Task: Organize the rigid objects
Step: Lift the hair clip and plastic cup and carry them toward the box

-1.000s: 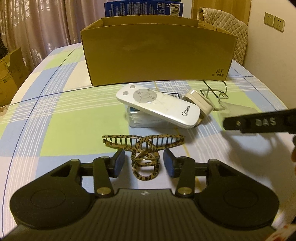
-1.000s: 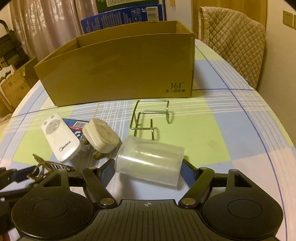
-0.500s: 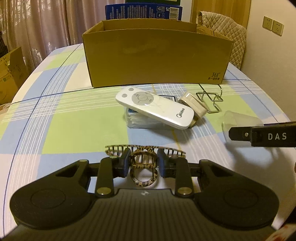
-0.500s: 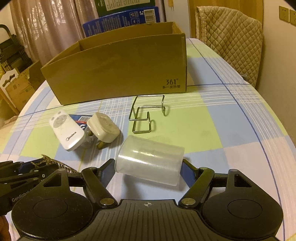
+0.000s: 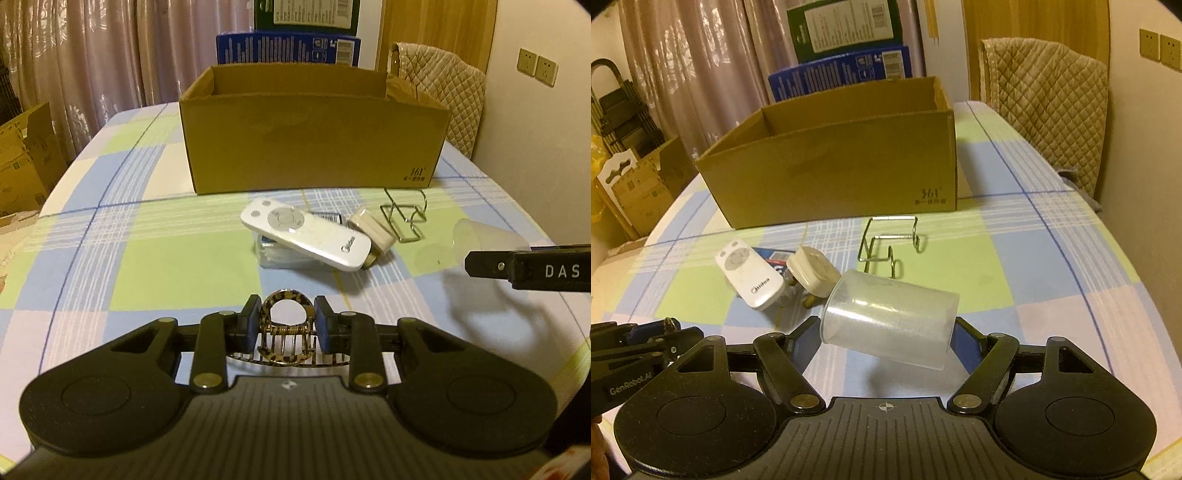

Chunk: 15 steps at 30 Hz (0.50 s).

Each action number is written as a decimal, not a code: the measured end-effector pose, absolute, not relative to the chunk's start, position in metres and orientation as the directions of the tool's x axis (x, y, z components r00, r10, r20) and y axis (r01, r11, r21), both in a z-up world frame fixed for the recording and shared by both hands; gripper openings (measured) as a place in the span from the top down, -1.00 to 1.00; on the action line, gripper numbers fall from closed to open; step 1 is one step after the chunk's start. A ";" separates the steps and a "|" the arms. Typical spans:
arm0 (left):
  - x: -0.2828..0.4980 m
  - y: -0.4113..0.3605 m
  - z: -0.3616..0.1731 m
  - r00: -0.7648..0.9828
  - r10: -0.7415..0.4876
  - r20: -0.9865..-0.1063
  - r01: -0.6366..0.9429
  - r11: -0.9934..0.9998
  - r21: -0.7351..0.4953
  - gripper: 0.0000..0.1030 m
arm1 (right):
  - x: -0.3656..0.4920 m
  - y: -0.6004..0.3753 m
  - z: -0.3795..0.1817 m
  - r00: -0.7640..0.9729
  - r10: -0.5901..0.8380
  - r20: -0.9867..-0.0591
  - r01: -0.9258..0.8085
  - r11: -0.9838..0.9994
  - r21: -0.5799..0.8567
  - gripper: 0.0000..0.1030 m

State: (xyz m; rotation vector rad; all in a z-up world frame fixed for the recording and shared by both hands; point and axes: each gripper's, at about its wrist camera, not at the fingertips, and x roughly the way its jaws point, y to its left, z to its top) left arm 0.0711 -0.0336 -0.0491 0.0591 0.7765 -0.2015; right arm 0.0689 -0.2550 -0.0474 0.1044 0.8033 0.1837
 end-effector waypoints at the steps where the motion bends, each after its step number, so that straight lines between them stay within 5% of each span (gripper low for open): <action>1: 0.071 -0.033 -0.046 0.699 -0.158 -0.697 0.201 0.979 -0.021 0.51 | 0.068 -0.255 -0.044 0.684 0.204 -0.701 -0.125 0.979 0.163 -0.39; 15: 0.083 -0.027 0.005 0.753 -0.169 -0.636 0.200 0.979 -0.023 0.50 | 0.066 -0.246 -0.004 0.744 0.219 -0.632 -0.172 0.976 0.136 -0.39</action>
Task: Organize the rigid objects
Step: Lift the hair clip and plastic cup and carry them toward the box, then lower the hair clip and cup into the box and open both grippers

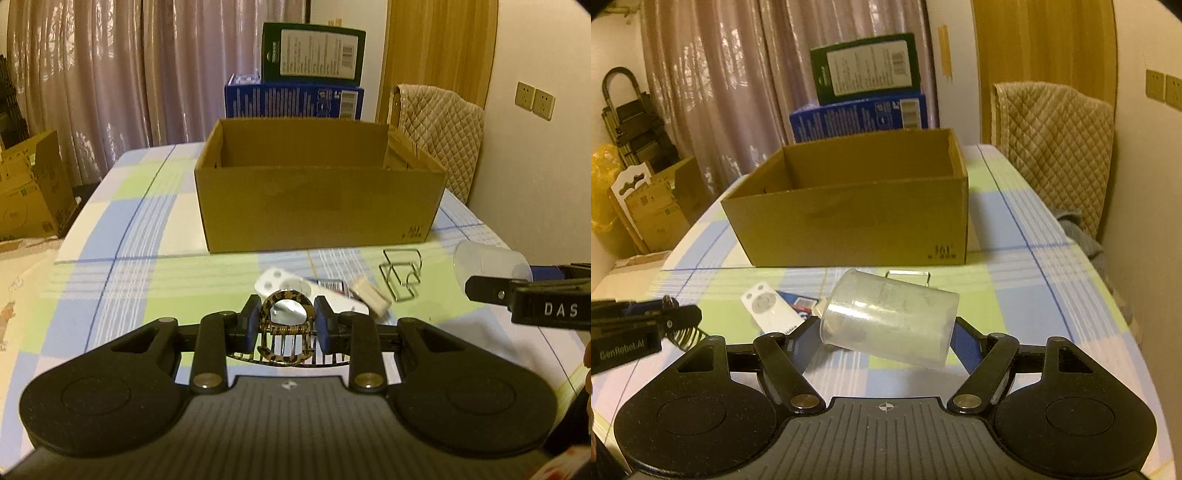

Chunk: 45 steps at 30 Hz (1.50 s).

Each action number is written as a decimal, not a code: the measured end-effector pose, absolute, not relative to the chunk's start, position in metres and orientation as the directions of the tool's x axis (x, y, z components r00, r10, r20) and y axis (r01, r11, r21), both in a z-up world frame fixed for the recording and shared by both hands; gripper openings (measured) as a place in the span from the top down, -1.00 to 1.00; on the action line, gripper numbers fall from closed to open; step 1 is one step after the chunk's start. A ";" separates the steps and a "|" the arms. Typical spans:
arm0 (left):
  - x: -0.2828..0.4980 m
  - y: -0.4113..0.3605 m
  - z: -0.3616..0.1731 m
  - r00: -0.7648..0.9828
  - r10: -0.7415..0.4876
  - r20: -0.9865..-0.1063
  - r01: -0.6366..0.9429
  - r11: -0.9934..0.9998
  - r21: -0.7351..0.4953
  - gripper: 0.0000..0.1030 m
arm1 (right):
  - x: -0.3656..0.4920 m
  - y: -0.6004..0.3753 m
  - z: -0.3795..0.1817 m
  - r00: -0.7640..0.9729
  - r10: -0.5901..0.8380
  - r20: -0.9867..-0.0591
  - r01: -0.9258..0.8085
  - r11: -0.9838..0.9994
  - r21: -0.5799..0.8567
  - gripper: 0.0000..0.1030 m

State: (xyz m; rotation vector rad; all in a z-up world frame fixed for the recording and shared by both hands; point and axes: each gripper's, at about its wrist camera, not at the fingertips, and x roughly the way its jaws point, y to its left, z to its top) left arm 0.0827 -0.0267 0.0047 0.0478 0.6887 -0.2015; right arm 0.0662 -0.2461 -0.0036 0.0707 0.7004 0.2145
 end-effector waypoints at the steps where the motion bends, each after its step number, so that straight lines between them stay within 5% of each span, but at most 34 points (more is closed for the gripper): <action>1: 0.084 -0.026 0.007 0.754 -0.172 -0.634 0.202 0.979 -0.026 0.50 | 0.067 -0.246 -0.002 0.745 0.220 -0.630 -0.175 0.975 0.134 -0.39; 23: 0.238 -0.031 0.088 0.801 -0.265 -0.538 0.262 0.961 -0.083 0.51 | 0.204 -0.250 0.062 0.794 0.243 -0.558 -0.232 0.968 0.092 -0.39; 45: 0.318 -0.046 0.035 0.733 -0.258 -0.629 0.248 0.963 -0.106 0.51 | 0.291 -0.252 0.019 0.717 0.224 -0.660 -0.172 0.975 0.144 -0.40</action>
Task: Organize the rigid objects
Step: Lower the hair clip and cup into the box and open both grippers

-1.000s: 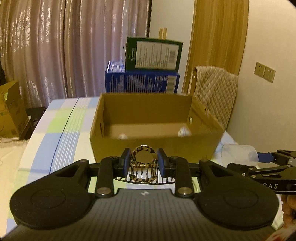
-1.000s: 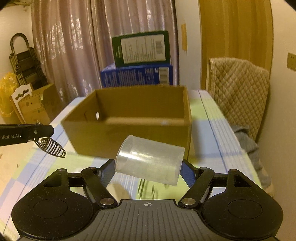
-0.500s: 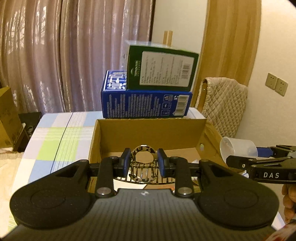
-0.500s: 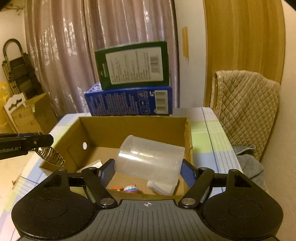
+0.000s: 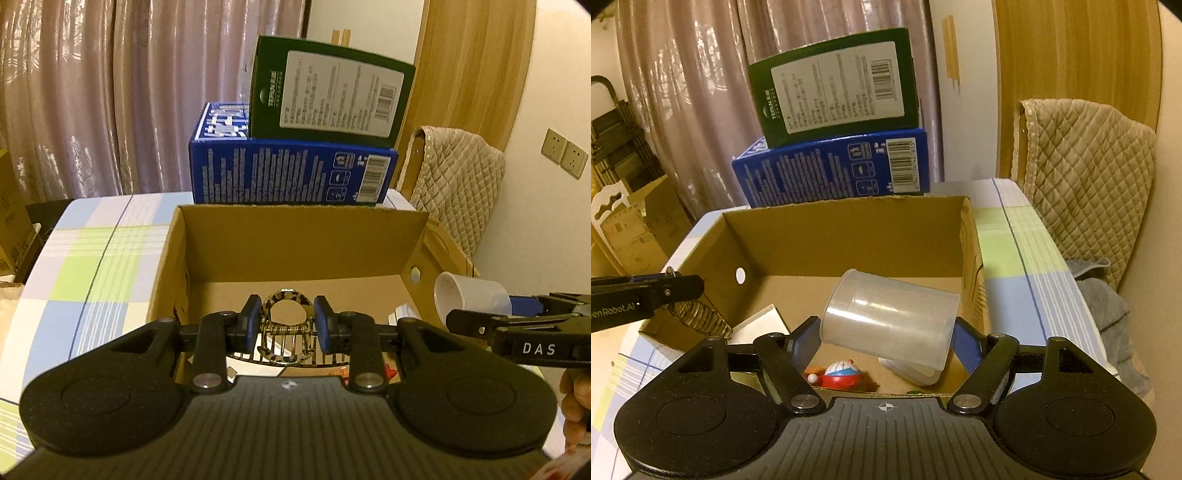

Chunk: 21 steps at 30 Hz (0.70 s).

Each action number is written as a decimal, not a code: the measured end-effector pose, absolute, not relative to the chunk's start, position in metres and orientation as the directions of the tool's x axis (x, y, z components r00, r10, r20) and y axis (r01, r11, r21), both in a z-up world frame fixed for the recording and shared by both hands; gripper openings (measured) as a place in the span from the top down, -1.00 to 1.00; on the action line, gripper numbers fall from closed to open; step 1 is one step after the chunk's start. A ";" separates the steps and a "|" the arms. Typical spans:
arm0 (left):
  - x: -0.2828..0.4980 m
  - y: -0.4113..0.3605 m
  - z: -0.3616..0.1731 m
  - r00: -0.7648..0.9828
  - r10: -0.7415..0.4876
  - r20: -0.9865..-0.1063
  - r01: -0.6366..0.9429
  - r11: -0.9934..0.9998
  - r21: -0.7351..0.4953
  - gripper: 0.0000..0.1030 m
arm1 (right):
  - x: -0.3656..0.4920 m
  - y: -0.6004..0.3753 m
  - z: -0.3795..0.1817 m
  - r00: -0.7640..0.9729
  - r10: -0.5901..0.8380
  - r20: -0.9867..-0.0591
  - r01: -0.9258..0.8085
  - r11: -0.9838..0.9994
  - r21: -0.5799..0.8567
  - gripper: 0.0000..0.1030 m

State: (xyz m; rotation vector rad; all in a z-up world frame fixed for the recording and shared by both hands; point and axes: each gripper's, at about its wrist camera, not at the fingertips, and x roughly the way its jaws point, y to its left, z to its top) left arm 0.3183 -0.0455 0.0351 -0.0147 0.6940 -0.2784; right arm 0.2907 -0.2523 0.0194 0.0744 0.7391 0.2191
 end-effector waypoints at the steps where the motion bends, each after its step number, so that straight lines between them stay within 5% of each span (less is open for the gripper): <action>1: 0.319 -0.046 0.034 0.731 -0.258 -0.632 0.250 0.963 -0.104 0.50 | 0.292 -0.252 0.018 0.719 0.221 -0.659 -0.170 0.975 0.142 -0.40; 21: 0.330 -0.057 0.022 0.714 -0.262 -0.649 0.259 0.960 -0.102 0.50 | 0.299 -0.253 0.006 0.703 0.223 -0.675 -0.161 0.975 0.155 -0.40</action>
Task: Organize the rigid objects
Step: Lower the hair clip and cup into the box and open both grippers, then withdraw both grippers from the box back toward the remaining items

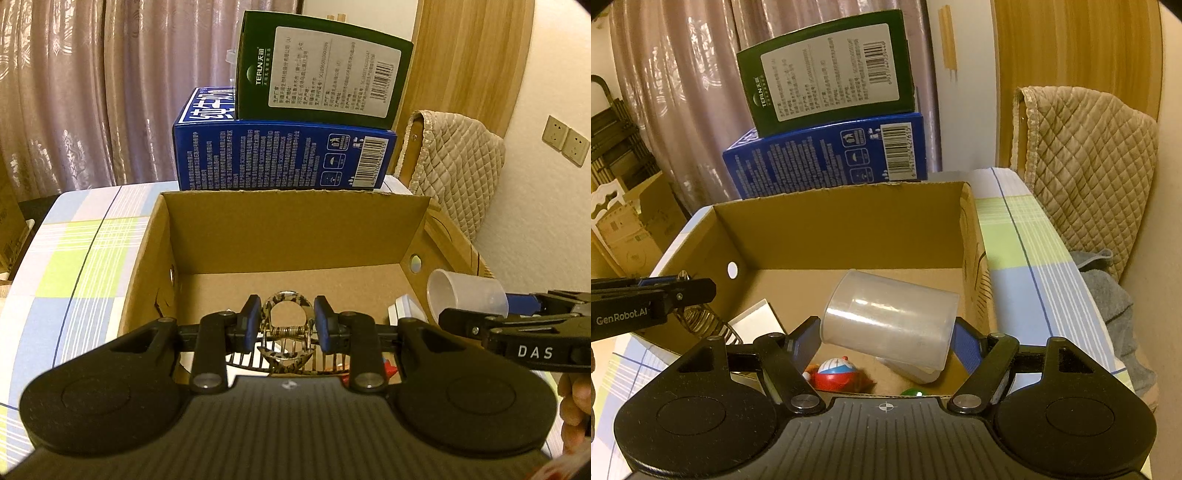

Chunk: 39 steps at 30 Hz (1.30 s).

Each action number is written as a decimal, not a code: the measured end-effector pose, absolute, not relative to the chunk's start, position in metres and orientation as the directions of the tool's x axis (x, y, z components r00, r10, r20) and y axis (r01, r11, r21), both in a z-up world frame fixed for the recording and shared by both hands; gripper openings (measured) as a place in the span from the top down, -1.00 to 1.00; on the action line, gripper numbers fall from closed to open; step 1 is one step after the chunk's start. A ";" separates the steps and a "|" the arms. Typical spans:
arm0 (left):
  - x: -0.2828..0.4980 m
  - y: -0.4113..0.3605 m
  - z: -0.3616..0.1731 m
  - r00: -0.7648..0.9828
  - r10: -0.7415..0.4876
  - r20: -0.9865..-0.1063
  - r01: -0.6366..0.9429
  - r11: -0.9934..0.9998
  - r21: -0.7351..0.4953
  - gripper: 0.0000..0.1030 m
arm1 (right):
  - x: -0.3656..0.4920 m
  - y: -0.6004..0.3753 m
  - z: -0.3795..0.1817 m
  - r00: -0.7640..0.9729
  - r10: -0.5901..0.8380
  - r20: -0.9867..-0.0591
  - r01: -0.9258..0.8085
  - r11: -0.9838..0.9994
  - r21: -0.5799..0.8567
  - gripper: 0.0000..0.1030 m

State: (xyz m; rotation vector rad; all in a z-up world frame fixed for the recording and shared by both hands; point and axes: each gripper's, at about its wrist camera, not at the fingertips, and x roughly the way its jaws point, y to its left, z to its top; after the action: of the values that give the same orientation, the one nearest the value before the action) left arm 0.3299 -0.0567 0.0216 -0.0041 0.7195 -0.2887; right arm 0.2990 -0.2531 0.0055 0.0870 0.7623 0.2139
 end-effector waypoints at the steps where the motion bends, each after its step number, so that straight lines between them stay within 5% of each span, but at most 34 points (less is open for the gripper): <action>1: 0.330 -0.057 0.022 0.718 -0.262 -0.645 0.258 0.961 -0.104 0.46 | 0.299 -0.253 0.005 0.702 0.224 -0.676 -0.161 0.975 0.156 -0.40; 30: 0.321 -0.052 0.027 0.727 -0.244 -0.642 0.255 0.964 -0.078 0.40 | 0.297 -0.257 0.006 0.719 0.257 -0.645 -0.176 0.966 0.188 -0.40; 34: 0.318 -0.051 0.028 0.729 -0.238 -0.642 0.252 0.965 -0.072 0.39 | 0.289 -0.262 0.013 0.770 0.255 -0.584 -0.182 0.966 0.183 -0.75; 39: 0.300 -0.040 0.031 0.741 -0.232 -0.630 0.233 0.969 -0.082 0.35 | 0.271 -0.277 0.021 0.803 0.231 -0.549 -0.152 0.971 0.186 -0.76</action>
State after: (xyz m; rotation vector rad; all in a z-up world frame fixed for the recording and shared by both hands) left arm 0.2998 -0.0400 0.0306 0.0020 0.6908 -0.2549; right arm 0.2713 -0.2770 0.0206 0.1357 0.6046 0.2062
